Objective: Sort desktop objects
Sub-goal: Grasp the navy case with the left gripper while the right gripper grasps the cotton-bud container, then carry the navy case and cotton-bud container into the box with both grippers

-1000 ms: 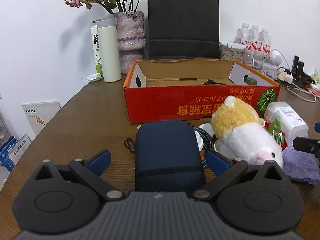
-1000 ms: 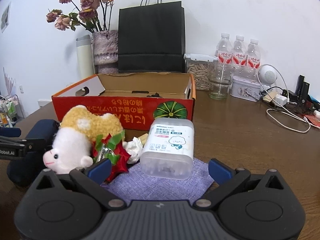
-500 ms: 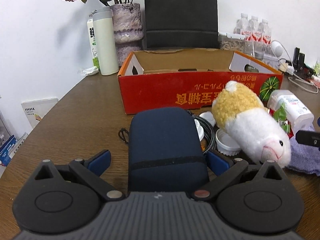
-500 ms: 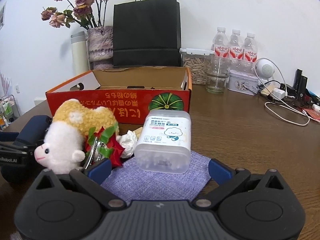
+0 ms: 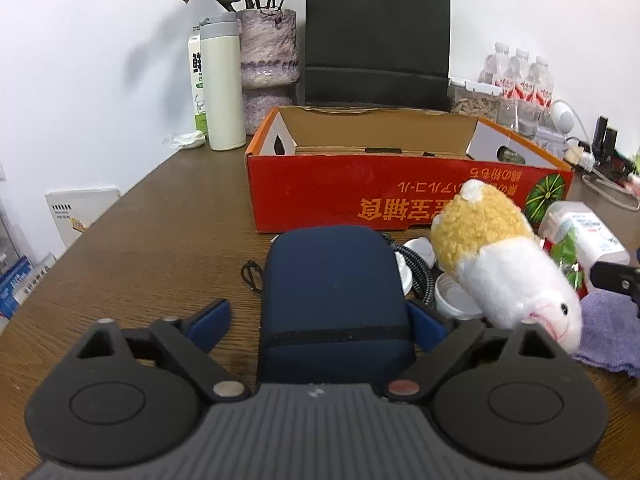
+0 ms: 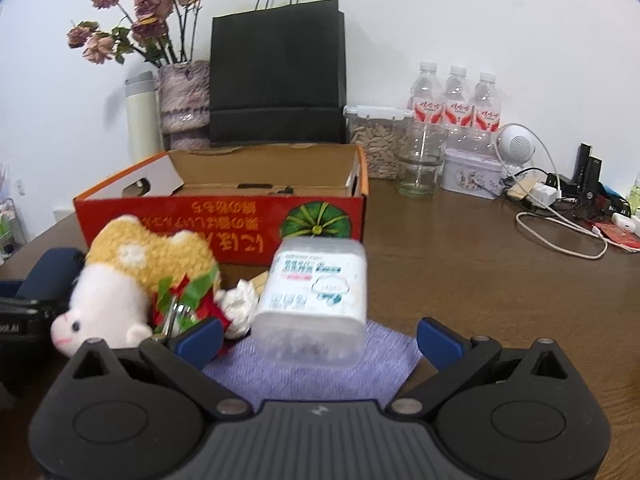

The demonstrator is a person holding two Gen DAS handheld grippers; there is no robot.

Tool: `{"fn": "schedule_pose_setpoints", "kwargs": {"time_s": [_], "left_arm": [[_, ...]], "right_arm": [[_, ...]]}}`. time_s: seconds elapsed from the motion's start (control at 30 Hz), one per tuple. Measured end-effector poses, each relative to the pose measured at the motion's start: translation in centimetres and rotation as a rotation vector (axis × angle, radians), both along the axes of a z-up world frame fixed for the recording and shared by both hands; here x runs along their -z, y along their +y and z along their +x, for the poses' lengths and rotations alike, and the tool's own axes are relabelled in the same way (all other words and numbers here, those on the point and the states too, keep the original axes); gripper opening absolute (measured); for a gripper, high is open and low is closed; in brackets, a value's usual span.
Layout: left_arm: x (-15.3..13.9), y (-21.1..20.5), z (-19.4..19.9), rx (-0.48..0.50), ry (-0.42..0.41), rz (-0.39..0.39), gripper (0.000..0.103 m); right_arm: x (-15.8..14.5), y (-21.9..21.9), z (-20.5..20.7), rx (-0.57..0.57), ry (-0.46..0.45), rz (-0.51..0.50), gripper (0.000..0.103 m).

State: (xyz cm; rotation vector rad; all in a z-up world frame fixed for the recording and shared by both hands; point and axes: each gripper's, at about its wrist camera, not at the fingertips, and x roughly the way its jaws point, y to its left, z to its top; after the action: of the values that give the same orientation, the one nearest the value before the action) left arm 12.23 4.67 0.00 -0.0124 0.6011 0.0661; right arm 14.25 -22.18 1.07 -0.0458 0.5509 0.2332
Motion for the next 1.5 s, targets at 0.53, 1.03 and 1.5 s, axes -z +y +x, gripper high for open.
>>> {"fn": "schedule_pose_setpoints", "kwargs": {"time_s": [0.53,1.03,1.5], "left_arm": [[0.1,0.1,0.7,0.004,0.005,-0.044,0.073],[-0.1,0.3,0.3,0.007,-0.018,-0.063,0.066],[-2.7,0.7,-1.0,0.001,-0.094,-0.090,0.066]], "right_arm": [[0.5,1.2,4.4,0.069,0.055,-0.015,0.082],[0.4,0.5,3.1,0.051,0.042,0.036,0.063],[-2.1,0.3,0.6,0.038,-0.081,0.081,0.063]]}}
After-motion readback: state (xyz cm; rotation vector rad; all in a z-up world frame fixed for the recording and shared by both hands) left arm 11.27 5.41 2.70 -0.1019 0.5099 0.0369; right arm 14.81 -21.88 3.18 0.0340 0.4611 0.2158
